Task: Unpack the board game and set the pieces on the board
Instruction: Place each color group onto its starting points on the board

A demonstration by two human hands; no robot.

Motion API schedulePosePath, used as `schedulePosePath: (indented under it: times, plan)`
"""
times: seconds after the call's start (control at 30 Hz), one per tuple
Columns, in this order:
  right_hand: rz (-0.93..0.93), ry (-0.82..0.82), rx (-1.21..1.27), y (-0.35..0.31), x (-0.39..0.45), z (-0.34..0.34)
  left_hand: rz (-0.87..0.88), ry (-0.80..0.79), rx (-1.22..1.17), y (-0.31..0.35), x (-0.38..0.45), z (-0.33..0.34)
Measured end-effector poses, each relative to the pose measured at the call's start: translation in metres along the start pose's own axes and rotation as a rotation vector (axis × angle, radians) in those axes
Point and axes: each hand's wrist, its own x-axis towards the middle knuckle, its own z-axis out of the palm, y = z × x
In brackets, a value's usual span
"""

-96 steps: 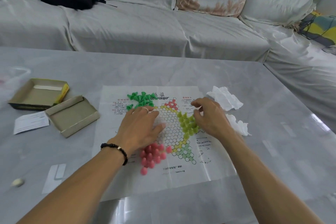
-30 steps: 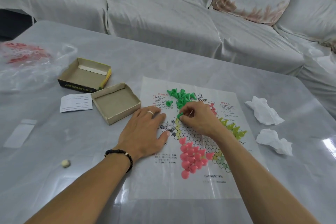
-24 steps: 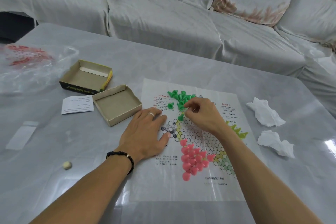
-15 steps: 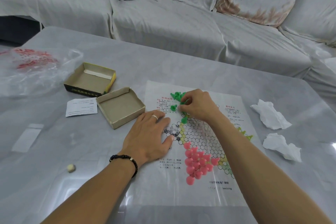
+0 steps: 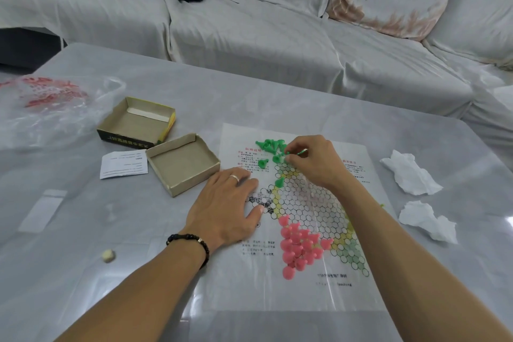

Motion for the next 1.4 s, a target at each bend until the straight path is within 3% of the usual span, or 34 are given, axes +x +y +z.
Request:
schedulePosePath:
  times: [0.83,1.03,1.27,1.4]
  plan:
    - [-0.001,-0.066,-0.039,0.018,-0.027,0.011,-0.018,-0.011,0.031,-0.001,0.0,0.0]
    - [0.057,0.086,0.067,0.009,-0.006,-0.001,-0.016,-0.005,0.022,0.0,0.0,0.0]
    - [0.191,0.04,-0.237,-0.014,0.027,0.015,-0.012,0.005,0.009,0.0,0.0,0.0]
    - [0.178,-0.06,-0.286,-0.017,0.036,0.02,-0.008,0.017,0.007,0.0,0.0,0.0]
